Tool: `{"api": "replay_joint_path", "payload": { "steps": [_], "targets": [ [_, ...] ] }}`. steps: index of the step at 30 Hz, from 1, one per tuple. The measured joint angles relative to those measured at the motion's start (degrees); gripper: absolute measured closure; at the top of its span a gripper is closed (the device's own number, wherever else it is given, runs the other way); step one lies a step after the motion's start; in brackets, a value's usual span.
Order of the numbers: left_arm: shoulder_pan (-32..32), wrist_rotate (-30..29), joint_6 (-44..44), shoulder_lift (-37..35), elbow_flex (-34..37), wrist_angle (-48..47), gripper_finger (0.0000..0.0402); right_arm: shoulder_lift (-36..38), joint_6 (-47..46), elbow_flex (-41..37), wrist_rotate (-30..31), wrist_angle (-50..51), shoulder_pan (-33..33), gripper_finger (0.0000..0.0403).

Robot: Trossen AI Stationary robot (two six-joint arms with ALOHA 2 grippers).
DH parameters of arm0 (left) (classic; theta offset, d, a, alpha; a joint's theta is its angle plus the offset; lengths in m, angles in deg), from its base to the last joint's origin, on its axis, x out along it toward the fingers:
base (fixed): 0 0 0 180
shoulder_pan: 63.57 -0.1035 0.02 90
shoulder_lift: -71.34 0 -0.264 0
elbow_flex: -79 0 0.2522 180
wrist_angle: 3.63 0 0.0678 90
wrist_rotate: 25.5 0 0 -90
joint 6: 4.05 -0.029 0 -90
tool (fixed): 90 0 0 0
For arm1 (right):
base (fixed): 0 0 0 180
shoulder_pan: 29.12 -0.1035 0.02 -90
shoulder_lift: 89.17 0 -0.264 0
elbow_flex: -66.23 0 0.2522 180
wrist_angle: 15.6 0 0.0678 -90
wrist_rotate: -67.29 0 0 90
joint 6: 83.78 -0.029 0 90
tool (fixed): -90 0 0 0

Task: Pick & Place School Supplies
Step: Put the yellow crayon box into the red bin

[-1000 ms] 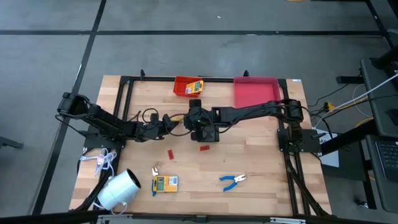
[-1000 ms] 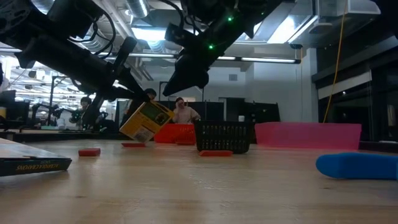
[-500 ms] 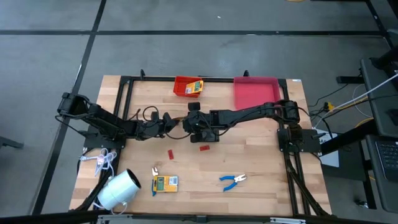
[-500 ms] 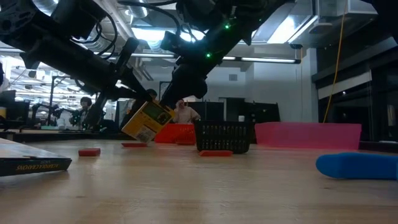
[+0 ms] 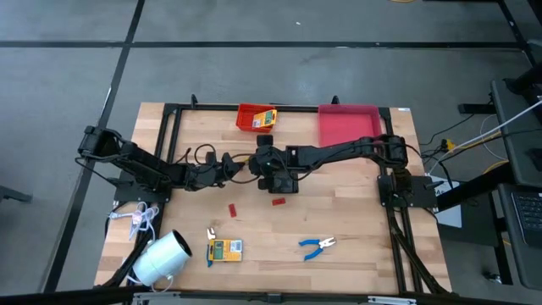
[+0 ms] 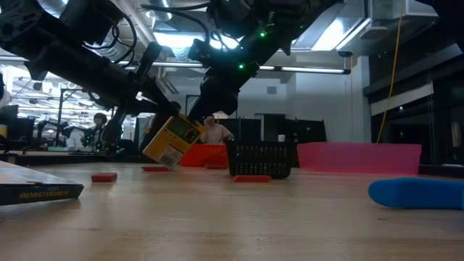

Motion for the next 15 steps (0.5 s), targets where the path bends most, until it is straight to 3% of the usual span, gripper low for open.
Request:
{"api": "replay_joint_path", "payload": {
  "steps": [10, 15],
  "targets": [
    [0.0, 0.2, -0.2, 0.0, 0.0, 0.0, 0.04, -2.5, -0.1, 0.0, -0.7, -0.6, -0.2, 0.0364],
    [0.0, 0.2, -0.2, 0.0, 0.0, 0.2, 0.04, -3.0, -1.3, 0.0, 2.4, -0.7, -1.1, 0.0396]
  ]
}}
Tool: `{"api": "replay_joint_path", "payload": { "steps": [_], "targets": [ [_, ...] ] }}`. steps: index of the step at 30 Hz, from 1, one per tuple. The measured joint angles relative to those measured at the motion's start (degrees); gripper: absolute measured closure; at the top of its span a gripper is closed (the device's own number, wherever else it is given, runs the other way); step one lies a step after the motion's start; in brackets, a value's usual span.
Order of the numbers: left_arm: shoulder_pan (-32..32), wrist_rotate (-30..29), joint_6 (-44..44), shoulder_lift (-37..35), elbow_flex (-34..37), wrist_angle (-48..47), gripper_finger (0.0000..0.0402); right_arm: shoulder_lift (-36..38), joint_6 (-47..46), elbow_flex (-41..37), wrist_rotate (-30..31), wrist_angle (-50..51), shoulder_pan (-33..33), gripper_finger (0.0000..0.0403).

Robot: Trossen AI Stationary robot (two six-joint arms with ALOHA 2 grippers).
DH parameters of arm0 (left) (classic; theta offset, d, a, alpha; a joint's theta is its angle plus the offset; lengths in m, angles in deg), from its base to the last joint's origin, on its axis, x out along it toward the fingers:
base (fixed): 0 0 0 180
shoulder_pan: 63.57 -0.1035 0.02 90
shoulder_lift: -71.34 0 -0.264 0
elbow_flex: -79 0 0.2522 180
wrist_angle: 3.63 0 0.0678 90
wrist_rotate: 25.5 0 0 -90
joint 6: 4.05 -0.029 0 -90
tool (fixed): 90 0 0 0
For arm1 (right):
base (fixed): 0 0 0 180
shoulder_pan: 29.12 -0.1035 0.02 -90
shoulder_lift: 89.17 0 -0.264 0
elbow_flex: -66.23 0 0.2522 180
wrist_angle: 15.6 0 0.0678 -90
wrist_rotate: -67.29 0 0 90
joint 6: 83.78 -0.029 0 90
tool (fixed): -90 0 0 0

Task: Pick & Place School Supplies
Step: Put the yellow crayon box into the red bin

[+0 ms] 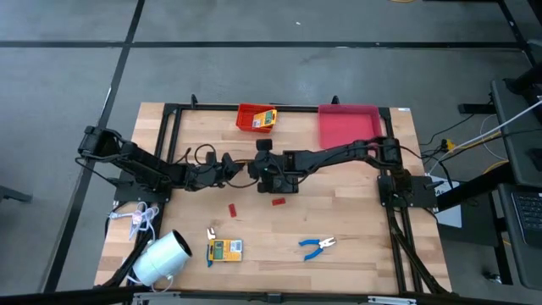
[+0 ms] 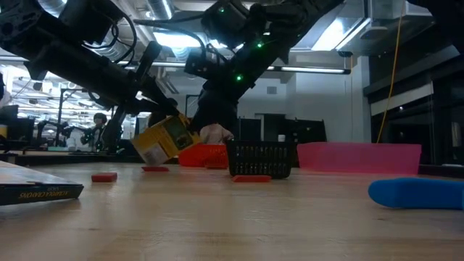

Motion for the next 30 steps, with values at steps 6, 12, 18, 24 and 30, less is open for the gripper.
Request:
{"api": "replay_joint_path", "payload": {
  "steps": [6, 12, 18, 24, 30],
  "targets": [
    [0.0, -0.6, -2.1, 0.0, 0.1, 1.8, 0.04, 0.0, -0.3, 0.1, 2.7, -0.9, -0.3, 0.0399],
    [0.1, 1.0, -8.0, -0.5, 0.0, 10.5, 0.0382, 0.5, -2.1, 0.7, 2.8, -0.8, -0.6, 0.0401],
    [2.0, 1.5, -15.2, -5.4, 0.0, 14.1, 0.0326, 2.7, -3.8, 0.8, 3.4, 0.9, -0.7, 0.0402],
    [5.5, -5.2, -26.7, -14.7, 0.0, 13.5, 0.0303, 6.5, -4.1, 0.8, 4.5, 2.3, 0.1, 0.0402],
    [9.9, -15.6, -44.5, -25.1, 0.0, 13.0, 0.0311, 11.2, -8.7, 0.8, -0.8, 3.8, 4.7, 0.0402]
  ]
}}
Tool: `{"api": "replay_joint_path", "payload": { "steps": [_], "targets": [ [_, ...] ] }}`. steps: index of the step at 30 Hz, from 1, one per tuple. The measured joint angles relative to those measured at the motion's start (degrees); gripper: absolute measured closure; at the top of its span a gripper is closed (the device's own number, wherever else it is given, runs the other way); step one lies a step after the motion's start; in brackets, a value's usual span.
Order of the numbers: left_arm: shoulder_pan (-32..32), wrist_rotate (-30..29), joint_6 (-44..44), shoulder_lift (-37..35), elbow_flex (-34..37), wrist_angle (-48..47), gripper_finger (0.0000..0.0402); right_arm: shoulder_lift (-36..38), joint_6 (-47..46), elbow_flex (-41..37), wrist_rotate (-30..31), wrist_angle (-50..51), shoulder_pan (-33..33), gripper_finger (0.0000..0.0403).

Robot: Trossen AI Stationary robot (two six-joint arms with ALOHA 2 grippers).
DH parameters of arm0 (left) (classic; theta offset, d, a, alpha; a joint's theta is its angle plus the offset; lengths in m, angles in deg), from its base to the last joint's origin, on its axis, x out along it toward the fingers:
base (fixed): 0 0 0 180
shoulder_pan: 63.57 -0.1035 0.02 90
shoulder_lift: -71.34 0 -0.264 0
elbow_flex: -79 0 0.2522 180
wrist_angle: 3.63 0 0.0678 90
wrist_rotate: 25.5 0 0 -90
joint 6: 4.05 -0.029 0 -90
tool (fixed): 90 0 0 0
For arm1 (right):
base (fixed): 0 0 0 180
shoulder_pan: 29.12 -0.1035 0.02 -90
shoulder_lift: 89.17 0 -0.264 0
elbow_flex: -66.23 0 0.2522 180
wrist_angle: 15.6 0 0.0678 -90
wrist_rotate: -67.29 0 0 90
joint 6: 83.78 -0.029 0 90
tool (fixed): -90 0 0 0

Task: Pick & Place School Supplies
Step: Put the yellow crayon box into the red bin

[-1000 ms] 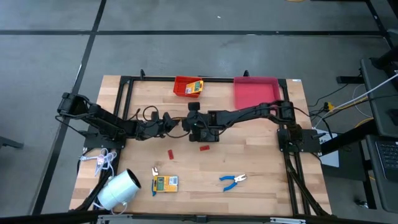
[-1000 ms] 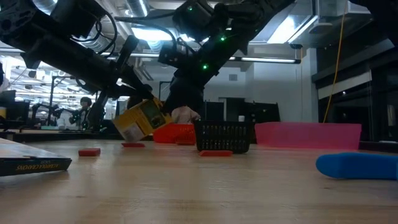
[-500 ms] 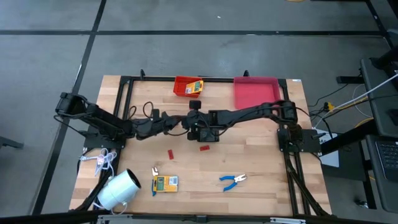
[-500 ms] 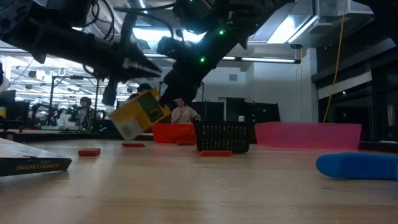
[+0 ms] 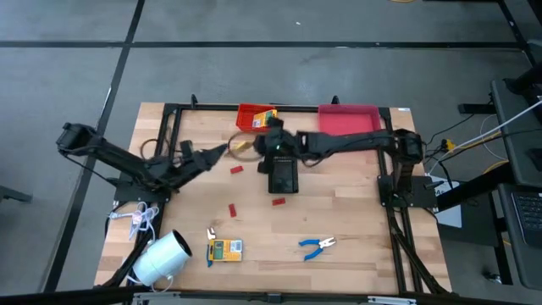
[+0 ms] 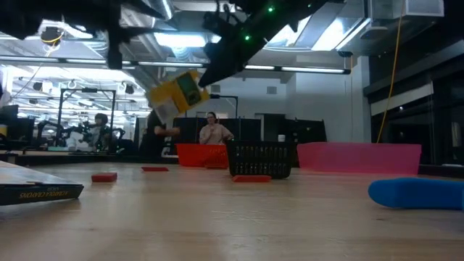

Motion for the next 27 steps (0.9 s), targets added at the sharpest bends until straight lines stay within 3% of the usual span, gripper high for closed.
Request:
{"api": "replay_joint_path", "payload": {
  "steps": [5, 11, 16, 22, 27],
  "targets": [
    [4.1, -6.0, -8.9, -6.1, 0.0, -2.5, 0.0321, 0.6, -8.3, 5.3, -9.0, 9.2, 7.0, 0.0403],
    [8.3, -11.5, -10.6, -8.8, 0.0, -4.1, 0.0333, 0.3, -18.6, 14.1, -23.3, 13.7, 14.5, 0.0403],
    [10.5, -13.6, -11.0, -9.0, 0.0, -3.9, 0.034, 0.2, -27.5, 16.1, -34.4, 15.6, 19.7, 0.0403],
    [11.4, -14.1, -11.1, -9.0, 0.0, -3.8, 0.0341, -2.1, -32.8, 16.2, -43.1, 14.6, 22.3, 0.0403],
    [12.1, -14.1, -11.1, -9.0, 0.0, -3.5, 0.0341, -5.4, -36.7, 16.1, -45.9, 11.9, 23.7, 0.0403]
  ]
}}
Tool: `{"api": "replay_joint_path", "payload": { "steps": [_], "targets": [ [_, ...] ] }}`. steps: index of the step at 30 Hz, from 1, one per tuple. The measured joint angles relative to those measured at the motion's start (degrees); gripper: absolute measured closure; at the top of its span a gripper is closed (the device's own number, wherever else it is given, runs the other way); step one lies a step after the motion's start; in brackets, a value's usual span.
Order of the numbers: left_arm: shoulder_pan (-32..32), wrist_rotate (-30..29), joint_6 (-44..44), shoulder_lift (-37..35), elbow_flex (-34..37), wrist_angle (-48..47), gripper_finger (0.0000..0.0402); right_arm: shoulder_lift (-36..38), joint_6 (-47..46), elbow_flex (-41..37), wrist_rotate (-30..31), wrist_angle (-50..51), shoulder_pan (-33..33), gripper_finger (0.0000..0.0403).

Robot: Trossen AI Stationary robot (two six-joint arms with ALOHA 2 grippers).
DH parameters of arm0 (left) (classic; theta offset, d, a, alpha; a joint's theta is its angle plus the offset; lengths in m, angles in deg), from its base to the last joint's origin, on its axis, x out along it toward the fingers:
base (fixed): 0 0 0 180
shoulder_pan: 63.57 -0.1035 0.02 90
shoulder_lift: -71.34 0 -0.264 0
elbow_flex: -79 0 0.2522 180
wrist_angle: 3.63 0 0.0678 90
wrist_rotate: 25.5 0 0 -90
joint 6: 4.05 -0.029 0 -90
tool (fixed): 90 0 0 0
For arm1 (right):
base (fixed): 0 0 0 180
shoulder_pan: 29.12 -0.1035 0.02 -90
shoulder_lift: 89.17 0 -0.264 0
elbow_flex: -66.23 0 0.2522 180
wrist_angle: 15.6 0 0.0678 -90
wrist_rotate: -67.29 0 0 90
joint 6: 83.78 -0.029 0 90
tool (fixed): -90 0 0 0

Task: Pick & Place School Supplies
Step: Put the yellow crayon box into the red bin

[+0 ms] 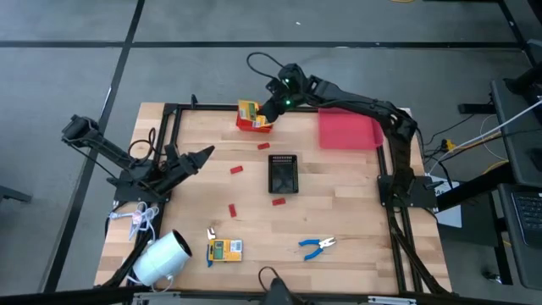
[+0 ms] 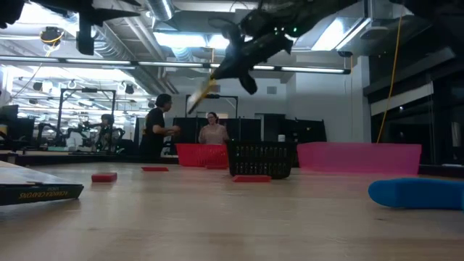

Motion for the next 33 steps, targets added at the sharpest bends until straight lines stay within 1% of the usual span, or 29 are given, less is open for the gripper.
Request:
{"api": "replay_joint_path", "payload": {
  "steps": [4, 11, 25, 33],
  "targets": [
    [0.9, 0.0, 0.0, 0.0, 0.0, 0.2, 0.0341, -2.2, -1.6, -0.1, -0.2, -0.6, 1.0, 0.0403],
    [2.3, -0.8, -0.7, 0.0, 0.0, 0.2, 0.0341, -4.8, -2.4, -0.1, 1.9, -1.7, 2.0, 0.0403],
    [2.6, -0.2, -1.0, 0.0, 0.0, 0.2, 0.0341, -8.1, -3.0, -0.1, 4.5, -2.1, 2.2, 0.0403],
    [2.6, 0.2, -1.0, 0.0, 0.0, 0.6, 0.0341, -8.3, -1.5, -0.1, 5.0, 2.4, 3.4, 0.0403]
  ]
}}
